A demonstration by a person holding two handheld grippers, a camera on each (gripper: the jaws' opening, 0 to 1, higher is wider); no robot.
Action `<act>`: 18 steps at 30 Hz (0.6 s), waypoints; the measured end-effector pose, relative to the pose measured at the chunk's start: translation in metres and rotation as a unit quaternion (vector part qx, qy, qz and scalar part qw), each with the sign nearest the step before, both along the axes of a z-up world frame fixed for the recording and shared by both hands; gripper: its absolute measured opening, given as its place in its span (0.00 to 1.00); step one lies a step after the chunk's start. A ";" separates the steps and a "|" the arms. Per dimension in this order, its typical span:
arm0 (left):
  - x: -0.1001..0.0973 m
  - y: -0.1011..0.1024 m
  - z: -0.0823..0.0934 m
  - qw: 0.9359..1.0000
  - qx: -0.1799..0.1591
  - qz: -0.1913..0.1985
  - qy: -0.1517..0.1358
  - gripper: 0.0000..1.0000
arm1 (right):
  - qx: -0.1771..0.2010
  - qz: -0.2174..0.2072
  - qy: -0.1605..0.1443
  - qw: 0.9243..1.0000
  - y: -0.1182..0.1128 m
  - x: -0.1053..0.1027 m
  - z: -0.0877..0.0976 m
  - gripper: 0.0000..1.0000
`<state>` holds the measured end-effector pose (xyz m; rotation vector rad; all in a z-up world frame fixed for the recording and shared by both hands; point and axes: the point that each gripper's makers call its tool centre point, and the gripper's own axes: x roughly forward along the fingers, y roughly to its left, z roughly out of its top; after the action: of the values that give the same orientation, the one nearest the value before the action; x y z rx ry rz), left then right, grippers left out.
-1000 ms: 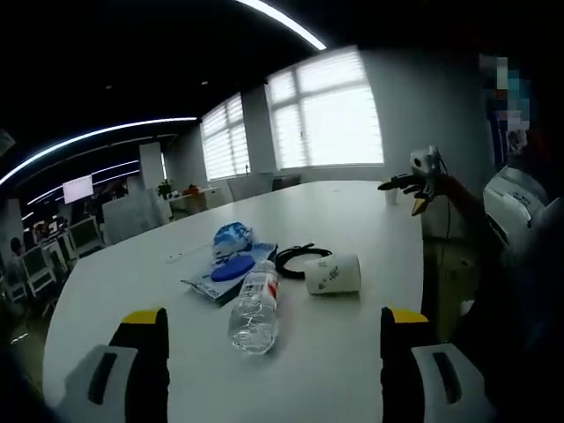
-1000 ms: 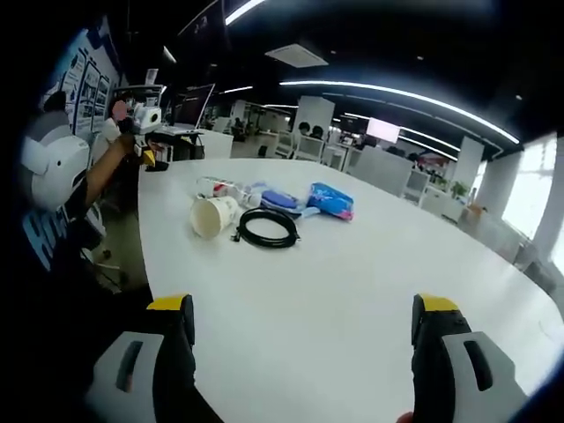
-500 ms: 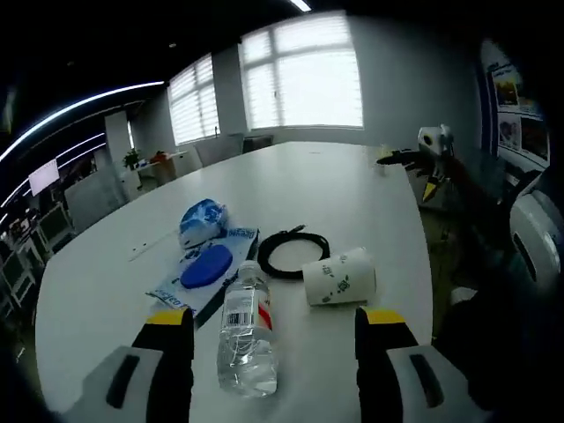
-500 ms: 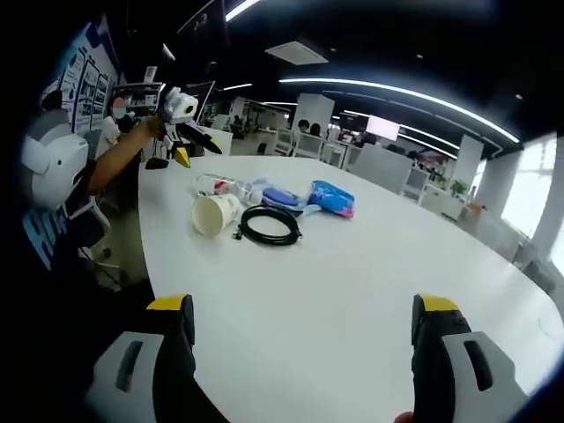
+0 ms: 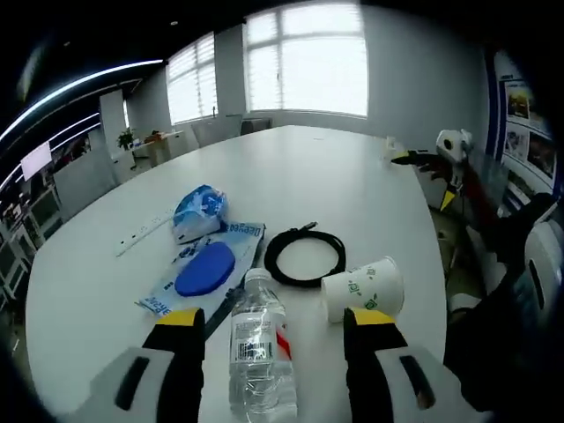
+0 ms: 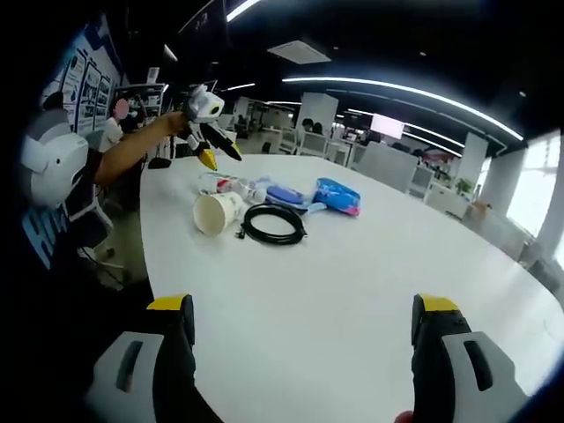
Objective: Arrange the tabletop items into an orderly group along one side of the table until the central work area is clear of visible clutter.
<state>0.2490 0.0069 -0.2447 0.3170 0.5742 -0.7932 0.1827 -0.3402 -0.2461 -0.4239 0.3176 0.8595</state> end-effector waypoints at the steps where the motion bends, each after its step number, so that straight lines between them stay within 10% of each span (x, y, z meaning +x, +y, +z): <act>1: 0.000 0.000 0.000 1.000 0.000 0.000 0.000 0.62 | 0.000 0.000 0.000 1.000 0.000 0.000 0.000 1.00; 18: -0.028 0.004 0.008 0.999 -0.023 -0.018 -0.021 0.65 | 0.010 -0.004 -0.001 1.000 0.002 0.005 0.000 1.00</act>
<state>0.2206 0.0109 -0.2366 0.3012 0.5101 -0.8314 0.1879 -0.3377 -0.2460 -0.4047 0.3086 0.8539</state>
